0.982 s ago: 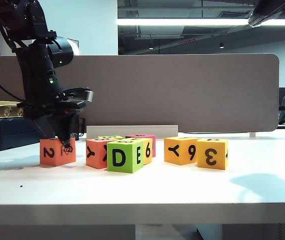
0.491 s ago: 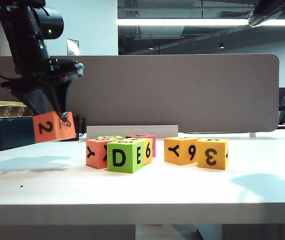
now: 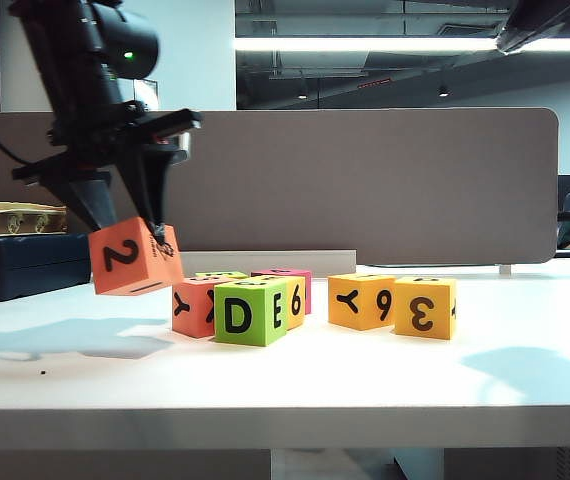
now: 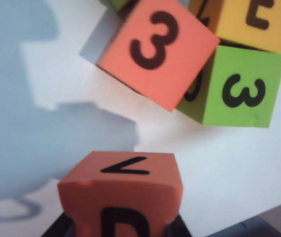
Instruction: Select the appropriate blocks from the scattered letter blocks on the table and arrange them in a row to spell out "DEEP".
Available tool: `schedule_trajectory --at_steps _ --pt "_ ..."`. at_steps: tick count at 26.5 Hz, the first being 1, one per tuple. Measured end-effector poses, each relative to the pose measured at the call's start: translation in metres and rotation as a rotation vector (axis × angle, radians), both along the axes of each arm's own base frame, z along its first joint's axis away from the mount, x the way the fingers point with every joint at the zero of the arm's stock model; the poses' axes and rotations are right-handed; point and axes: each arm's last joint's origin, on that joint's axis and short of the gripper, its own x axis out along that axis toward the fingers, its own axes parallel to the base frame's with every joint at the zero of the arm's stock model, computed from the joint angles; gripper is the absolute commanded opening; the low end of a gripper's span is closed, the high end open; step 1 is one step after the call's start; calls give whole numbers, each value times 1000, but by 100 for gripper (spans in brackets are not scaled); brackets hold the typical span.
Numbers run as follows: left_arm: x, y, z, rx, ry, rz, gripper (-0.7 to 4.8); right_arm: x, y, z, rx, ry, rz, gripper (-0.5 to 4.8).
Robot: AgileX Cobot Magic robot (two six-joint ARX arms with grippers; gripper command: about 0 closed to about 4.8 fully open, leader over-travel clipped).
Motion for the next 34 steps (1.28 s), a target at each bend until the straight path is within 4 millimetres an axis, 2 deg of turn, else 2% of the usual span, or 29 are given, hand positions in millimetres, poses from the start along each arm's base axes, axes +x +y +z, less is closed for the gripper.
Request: schedule_trajectory --at_steps 9,16,21,23,26,33,34 --pt "-17 -41 -7 83 -64 -6 138 0 0 0 0 0 0 -5" --pt "-27 -45 -39 96 -19 32 139 0 0 0 0 0 0 -6" --pt "-28 -44 -44 82 -27 58 157 0 0 0 0 0 0 -6" --pt "-28 -45 -45 81 -29 57 197 0 0 0 0 0 0 -6" --pt "-29 -46 -45 81 -30 56 307 0 0 0 0 -1 1 -6" --pt "-32 -52 -46 80 -29 36 320 0 0 0 0 0 1 -5" --pt "-32 -52 -46 79 -28 34 335 0 0 0 0 0 1 -5"
